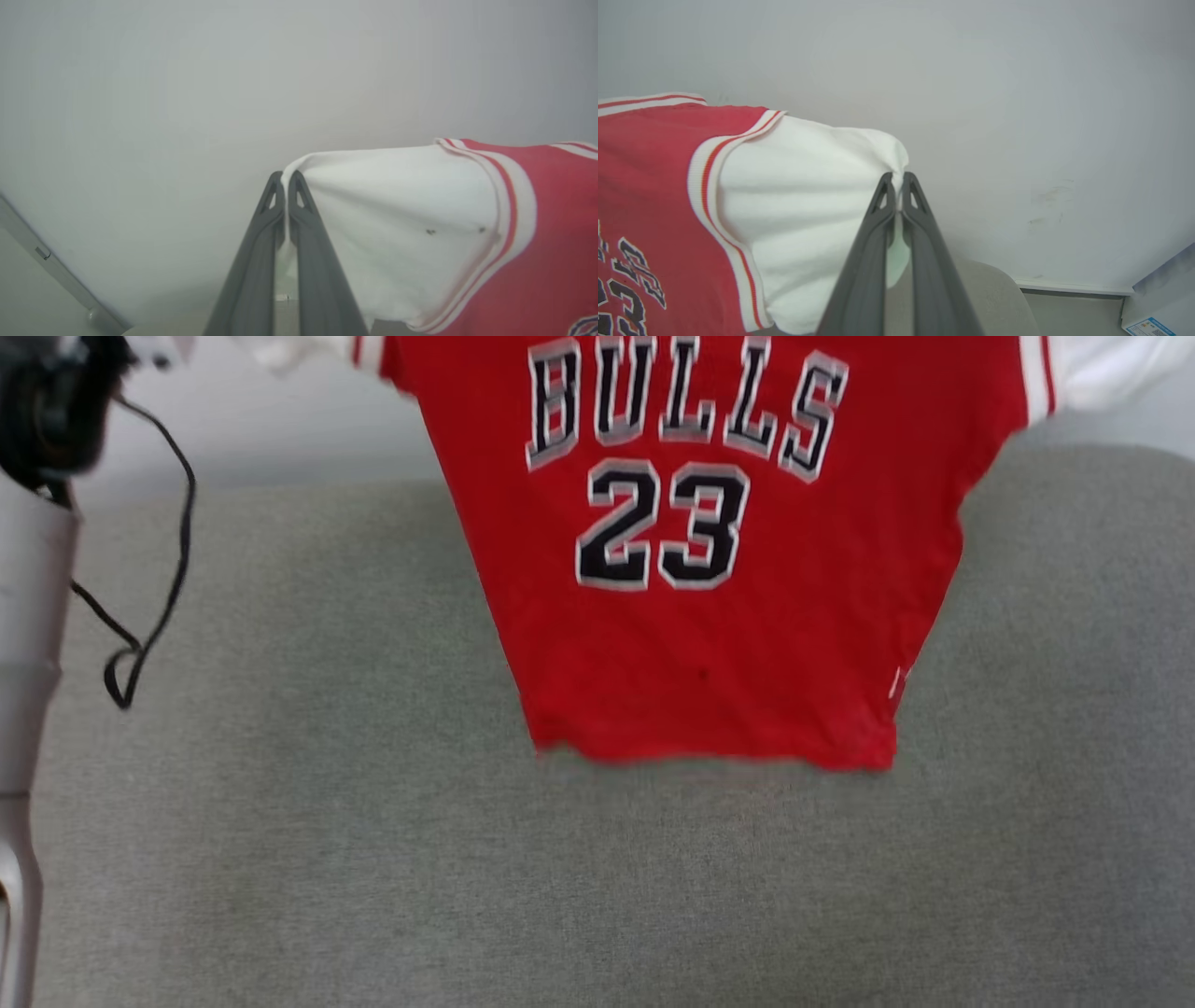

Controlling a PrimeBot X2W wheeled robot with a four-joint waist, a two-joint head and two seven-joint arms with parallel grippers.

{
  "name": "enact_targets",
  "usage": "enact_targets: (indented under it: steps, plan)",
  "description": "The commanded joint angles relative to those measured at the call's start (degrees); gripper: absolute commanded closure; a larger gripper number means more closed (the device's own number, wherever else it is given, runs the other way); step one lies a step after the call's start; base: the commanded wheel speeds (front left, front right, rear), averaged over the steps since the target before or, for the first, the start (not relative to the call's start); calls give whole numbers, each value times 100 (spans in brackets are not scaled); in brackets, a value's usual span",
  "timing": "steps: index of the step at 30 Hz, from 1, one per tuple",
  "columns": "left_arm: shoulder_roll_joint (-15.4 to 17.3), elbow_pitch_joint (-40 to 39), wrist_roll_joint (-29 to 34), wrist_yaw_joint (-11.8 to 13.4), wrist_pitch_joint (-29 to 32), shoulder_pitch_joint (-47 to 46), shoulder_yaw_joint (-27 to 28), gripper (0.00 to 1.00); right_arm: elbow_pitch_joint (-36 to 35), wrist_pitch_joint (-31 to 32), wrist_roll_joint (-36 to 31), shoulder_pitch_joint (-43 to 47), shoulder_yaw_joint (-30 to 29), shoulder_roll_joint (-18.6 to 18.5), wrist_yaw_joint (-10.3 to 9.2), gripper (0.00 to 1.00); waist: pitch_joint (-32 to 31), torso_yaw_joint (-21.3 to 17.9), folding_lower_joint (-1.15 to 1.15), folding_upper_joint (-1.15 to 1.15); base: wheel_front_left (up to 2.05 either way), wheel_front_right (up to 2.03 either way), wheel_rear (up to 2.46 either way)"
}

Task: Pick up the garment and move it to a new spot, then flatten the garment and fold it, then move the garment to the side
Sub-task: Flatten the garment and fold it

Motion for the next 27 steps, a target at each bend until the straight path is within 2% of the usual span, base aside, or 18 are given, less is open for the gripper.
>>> enact_targets:
  steps: [1,3,9,16,27]
  plan:
    - [-28,87,71,71,-154,-208,44,100,109,-136,-72,-252,36,-6,-6,100,291,-115,0,0,0,0,0]
    - [-102,169,102,149,-362,-531,126,100,236,-372,-136,-665,46,-32,-6,100,532,-139,0,0,0,0,0]
    - [-131,269,251,329,-956,-1483,323,100,560,-1272,-342,-1745,31,188,-6,100,1234,-269,0,0,0,0,0]
    - [-34,163,452,436,-1458,-2262,423,100,929,-2267,-544,-2685,283,381,-6,100,1899,-414,0,0,0,0,0]
    - [-110,205,370,429,-1563,-2440,428,100,1520,-2741,-332,-3041,822,501,-6,100,2610,-491,0,0,0,0,0]
